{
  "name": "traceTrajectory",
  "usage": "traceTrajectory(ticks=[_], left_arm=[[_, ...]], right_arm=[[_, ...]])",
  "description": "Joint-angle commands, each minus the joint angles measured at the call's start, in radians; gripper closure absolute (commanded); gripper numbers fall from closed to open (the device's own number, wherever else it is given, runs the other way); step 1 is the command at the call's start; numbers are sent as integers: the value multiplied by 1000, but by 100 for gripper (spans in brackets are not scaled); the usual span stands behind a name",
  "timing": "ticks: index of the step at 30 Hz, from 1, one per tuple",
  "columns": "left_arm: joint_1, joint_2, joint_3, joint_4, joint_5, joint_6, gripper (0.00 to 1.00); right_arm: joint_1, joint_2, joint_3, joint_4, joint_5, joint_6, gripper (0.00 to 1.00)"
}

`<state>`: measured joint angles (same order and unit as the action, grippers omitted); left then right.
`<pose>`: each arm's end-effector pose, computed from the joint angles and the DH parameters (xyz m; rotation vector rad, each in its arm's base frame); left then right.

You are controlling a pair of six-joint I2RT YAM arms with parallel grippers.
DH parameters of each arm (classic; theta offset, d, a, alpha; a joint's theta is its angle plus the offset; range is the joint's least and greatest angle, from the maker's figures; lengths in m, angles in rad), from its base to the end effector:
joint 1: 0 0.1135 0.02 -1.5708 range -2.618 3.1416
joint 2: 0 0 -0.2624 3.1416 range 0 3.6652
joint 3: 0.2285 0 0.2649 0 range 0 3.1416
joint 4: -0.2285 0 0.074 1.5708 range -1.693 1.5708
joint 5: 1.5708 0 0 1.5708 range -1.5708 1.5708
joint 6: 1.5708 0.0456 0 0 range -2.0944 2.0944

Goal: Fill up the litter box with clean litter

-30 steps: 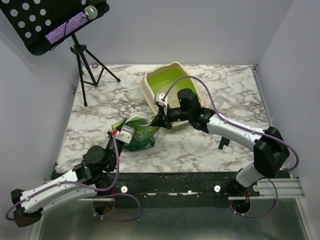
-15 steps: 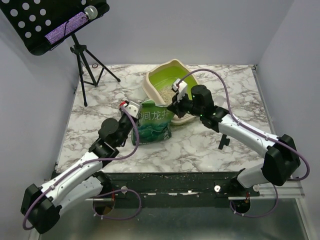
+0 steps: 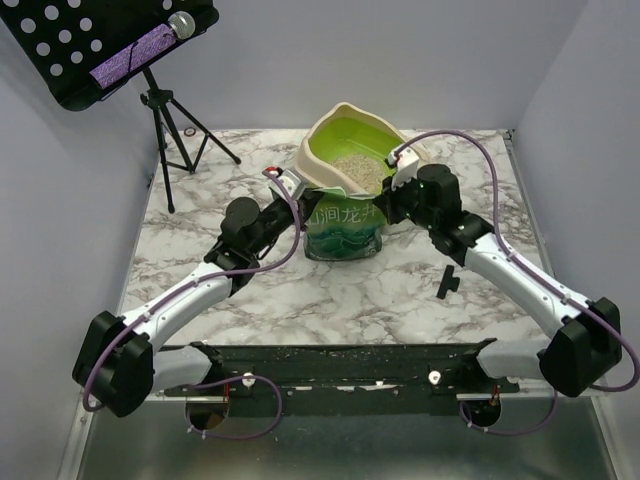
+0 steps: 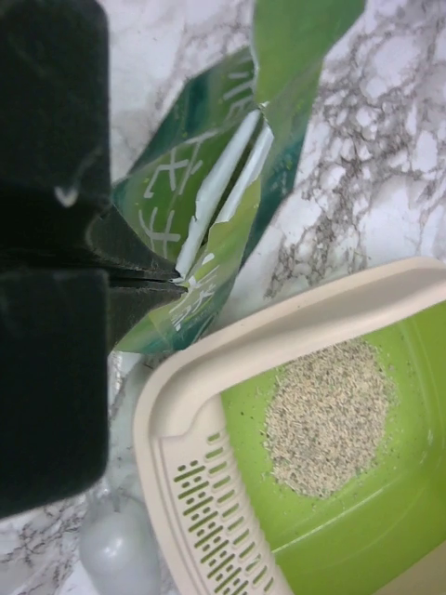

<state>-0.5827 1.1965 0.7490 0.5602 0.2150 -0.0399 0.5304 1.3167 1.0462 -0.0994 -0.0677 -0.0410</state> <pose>0.2455 -0.1734 0.3135 0.5708 1.3822 -0.6616 0.2832 0.1697 0.3132 -0.5958 1.8670 0.3894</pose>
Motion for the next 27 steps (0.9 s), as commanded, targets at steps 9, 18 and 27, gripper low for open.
traceTrajectory(ticks=[9,18,27], left_arm=[[-5,-212,-34,-18,161,-167,100],[-69,-350,-39,-180,176,-146,100],[-115,-350,23,-371,167,-49,100]], right_arm=[[-9,-258,-123,-118,-141,73,100],[-9,-304,-152,-117,-171,84,100],[-4,-323,-146,-131,-247,116,100]])
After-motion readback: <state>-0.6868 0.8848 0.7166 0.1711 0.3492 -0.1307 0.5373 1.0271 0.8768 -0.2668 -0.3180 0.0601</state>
